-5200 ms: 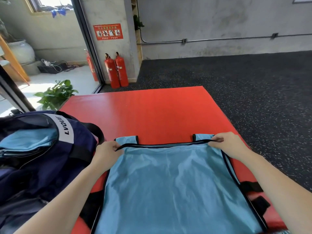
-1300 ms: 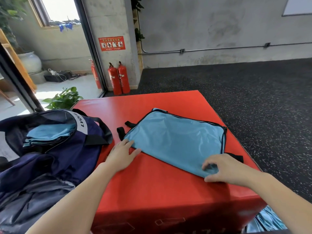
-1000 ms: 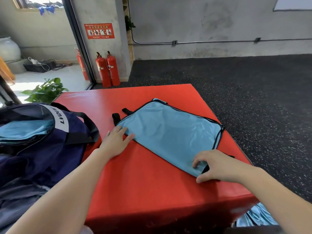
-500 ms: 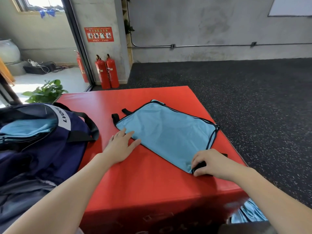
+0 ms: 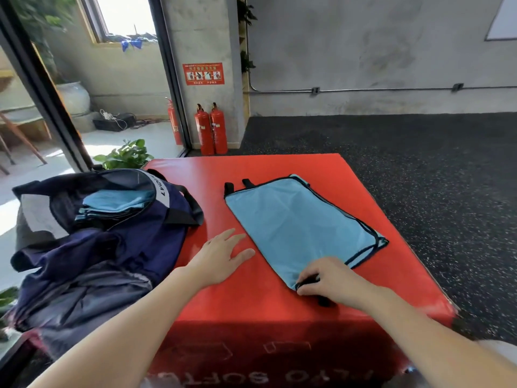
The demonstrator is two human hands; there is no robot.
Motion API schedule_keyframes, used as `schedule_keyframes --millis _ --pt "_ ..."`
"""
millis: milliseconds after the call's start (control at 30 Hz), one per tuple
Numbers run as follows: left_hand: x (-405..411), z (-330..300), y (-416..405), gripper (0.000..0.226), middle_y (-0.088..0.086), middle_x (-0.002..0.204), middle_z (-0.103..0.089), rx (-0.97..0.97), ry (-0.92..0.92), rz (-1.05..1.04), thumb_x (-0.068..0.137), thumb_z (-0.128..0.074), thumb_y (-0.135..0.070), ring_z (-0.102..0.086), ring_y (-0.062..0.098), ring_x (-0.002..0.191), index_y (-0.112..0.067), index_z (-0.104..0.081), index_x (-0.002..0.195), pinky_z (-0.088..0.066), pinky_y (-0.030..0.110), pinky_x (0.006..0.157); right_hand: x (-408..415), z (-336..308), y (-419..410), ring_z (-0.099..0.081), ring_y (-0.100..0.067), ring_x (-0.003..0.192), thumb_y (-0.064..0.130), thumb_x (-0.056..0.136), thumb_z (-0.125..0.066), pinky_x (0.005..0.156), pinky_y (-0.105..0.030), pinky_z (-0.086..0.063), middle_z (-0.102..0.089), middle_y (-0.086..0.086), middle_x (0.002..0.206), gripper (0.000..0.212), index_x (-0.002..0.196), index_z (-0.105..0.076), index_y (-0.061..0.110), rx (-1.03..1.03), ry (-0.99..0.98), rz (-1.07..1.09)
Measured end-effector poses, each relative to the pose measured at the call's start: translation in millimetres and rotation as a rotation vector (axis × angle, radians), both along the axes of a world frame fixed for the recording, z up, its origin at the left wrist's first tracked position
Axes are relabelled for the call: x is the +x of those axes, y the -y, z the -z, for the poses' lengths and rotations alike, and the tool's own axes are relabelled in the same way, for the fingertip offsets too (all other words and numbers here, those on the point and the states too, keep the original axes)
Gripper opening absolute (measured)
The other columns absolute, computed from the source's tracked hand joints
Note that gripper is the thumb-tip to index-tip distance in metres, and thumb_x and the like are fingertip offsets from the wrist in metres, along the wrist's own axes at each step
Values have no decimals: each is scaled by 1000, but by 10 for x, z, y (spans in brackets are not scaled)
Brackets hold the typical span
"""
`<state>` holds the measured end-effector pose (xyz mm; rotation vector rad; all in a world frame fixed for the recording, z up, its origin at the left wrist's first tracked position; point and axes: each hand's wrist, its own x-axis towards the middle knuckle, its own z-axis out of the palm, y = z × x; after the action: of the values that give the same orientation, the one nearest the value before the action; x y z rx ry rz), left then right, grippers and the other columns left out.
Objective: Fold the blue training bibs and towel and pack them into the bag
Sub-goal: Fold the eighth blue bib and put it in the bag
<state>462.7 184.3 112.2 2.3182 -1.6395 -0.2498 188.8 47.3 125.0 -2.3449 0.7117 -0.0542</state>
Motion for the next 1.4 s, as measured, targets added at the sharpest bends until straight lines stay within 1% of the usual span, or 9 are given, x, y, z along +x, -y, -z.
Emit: schedule_keyframes --millis 167,367,467,600,800,933,1200,1300,1400 --pt "31 -46 -412 107 1 160 -34 14 5 -52 73 -8 -97 -32 20 147 -31 -39 151 -28 44 120 601 59 -386 -64 0 85 43 80 -77 82 -29 -54 -72 14 90 21 96 -79 31 -74 26 -38" --pt "99 -70 -827 107 -3 143 -55 -14 -58 -117 73 -17 -98 -56 13 120 -25 -52 144 -40 32 109 1026 61 -723 -68 1 75 34 79 -82 73 -18 -52 -73 12 77 17 93 -79 25 88 206 -24" --pt "33 -97 -878 77 -5 133 -63 -54 -98 -108 83 -43 -80 -60 14 116 -27 -59 137 -43 32 105 991 51 -706 -69 1 79 37 77 -84 78 -19 -54 -75 8 84 23 96 -78 25 126 211 -30" --pt "-182 -91 -793 42 -7 127 -67 -110 -113 -16 93 -64 -49 -58 10 120 -28 -67 129 -41 25 105 751 53 -419 -66 7 74 32 81 -82 75 -17 -52 -74 10 85 11 89 -74 31 48 165 2" --pt "-510 -2 -559 38 -9 105 -71 -128 -90 -72 91 -59 -59 -61 12 104 -27 -75 104 -48 34 93 45 102 153 -62 8 81 37 83 -80 78 -21 -50 -71 17 83 8 83 -73 38 -147 35 78" --pt "-609 48 -543 24 -13 96 -60 -78 -57 -141 81 -66 -54 -54 17 105 -31 -67 89 -44 39 93 -334 121 386 -63 7 85 36 81 -82 74 -10 -41 -70 19 86 14 79 -70 42 -196 12 109" --pt "-411 96 -706 62 -19 104 -57 -13 -129 -157 53 -63 -75 -51 12 106 -39 -66 104 -43 40 94 -585 227 637 -62 2 99 31 81 -83 86 -15 -42 -69 19 103 24 100 -72 39 -192 15 116" --pt "-375 131 -699 61 -17 91 -61 -92 -133 -186 55 -57 -84 -56 12 95 -38 -71 94 -48 41 91 -599 196 691 -60 3 100 27 80 -84 85 -5 -37 -67 20 107 29 107 -75 32 -186 -9 83" --pt "-447 118 -680 54 -16 90 -58 -85 -110 -228 60 -68 -78 -54 11 97 -39 -72 96 -43 37 89 -596 178 691 -60 6 99 21 80 -85 87 -1 -35 -66 21 106 24 102 -78 30 -176 22 82"
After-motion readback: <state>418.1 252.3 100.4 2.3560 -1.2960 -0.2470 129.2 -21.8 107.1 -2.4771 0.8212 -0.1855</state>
